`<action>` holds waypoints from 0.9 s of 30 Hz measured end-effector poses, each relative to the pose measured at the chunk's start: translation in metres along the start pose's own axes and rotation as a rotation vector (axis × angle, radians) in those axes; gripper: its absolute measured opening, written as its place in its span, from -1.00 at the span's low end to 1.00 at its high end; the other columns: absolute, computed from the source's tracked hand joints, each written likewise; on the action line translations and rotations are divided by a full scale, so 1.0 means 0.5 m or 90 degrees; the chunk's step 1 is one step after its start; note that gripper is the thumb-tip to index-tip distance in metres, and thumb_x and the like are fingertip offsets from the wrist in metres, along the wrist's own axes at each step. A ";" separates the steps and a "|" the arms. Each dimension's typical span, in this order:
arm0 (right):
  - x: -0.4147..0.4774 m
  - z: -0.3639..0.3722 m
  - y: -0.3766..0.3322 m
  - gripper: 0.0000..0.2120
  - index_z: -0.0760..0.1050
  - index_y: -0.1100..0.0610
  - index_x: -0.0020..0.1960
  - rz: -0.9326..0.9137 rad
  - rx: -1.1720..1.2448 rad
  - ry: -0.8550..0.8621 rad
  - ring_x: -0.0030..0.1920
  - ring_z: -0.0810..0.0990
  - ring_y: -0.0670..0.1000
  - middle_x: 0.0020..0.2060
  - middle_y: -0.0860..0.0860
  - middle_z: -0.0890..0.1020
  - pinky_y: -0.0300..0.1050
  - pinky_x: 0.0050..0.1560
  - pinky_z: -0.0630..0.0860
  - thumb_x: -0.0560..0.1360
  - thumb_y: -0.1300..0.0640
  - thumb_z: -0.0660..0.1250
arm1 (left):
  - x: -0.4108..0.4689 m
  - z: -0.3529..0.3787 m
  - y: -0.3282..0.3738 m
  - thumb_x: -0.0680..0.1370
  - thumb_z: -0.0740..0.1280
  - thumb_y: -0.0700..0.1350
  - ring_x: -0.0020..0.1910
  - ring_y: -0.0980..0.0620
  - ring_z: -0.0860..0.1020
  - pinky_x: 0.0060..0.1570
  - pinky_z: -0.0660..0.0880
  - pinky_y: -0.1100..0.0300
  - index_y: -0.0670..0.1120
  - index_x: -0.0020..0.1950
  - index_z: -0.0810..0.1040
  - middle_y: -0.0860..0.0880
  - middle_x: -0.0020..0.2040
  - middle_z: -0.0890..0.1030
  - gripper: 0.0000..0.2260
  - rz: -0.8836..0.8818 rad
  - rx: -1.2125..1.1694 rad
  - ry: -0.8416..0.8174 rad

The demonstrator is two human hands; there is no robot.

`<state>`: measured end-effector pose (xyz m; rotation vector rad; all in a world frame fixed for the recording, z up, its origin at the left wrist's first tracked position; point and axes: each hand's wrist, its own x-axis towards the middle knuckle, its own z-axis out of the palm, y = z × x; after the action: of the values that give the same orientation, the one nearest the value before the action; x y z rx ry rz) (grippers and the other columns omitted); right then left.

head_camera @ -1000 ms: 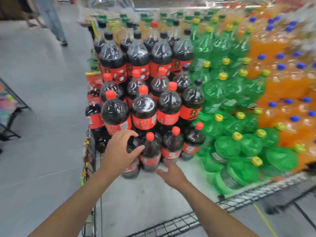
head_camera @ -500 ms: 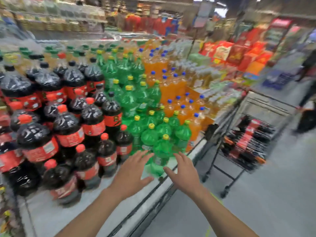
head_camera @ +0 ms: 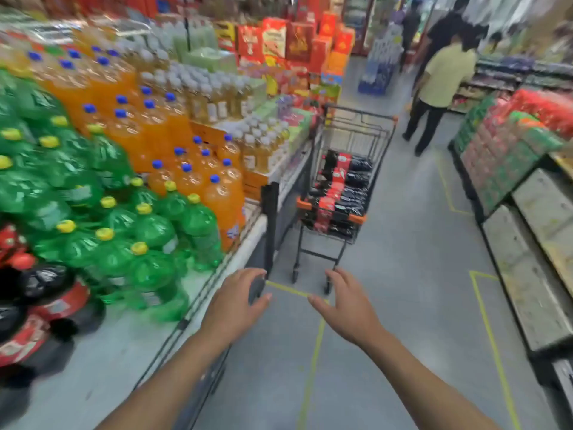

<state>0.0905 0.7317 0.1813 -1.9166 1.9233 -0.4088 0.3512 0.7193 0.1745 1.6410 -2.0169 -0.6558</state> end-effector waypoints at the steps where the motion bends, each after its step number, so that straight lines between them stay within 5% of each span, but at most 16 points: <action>1: 0.006 -0.010 0.036 -0.30 0.25 0.02 0.58 0.014 0.000 -0.002 0.60 0.16 0.04 0.60 0.02 0.22 0.01 0.56 0.17 0.57 -0.30 0.28 | 0.025 0.026 0.023 0.53 0.37 0.17 0.35 -0.03 0.51 0.33 0.39 0.13 0.01 0.41 0.54 0.01 0.35 0.57 -0.52 0.007 -0.001 -0.008; 4: 0.020 -0.029 0.139 -0.29 0.24 0.01 0.59 0.056 0.024 -0.009 0.60 0.16 0.02 0.60 0.00 0.20 0.00 0.57 0.17 0.57 -0.30 0.28 | 0.086 0.100 0.080 0.60 0.43 0.04 0.41 0.03 0.44 0.34 0.32 0.20 0.03 0.45 0.49 0.05 0.40 0.52 -0.57 0.019 -0.007 -0.034; 18: 0.253 -0.091 0.354 -0.30 0.23 -0.02 0.59 0.111 0.063 -0.020 0.60 0.16 -0.01 0.60 -0.04 0.21 0.03 0.57 0.18 0.56 -0.30 0.28 | 0.399 0.264 0.154 0.58 0.44 0.06 0.37 0.07 0.47 0.33 0.45 0.05 0.15 0.41 0.48 0.18 0.35 0.49 -0.59 -0.020 -0.027 -0.097; 27: 0.551 -0.130 0.411 -0.34 0.26 0.00 0.58 0.158 0.093 -0.010 0.57 0.21 -0.05 0.56 -0.07 0.26 0.01 0.55 0.20 0.58 -0.26 0.29 | 0.718 0.320 0.139 0.61 0.42 0.04 0.36 0.15 0.43 0.26 0.34 0.27 0.11 0.44 0.46 0.21 0.32 0.45 -0.59 -0.020 -0.058 -0.148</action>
<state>-0.1177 0.4568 0.1226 -1.5629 2.0297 -0.4448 0.1324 0.3918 0.1102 1.6086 -2.0894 -0.9751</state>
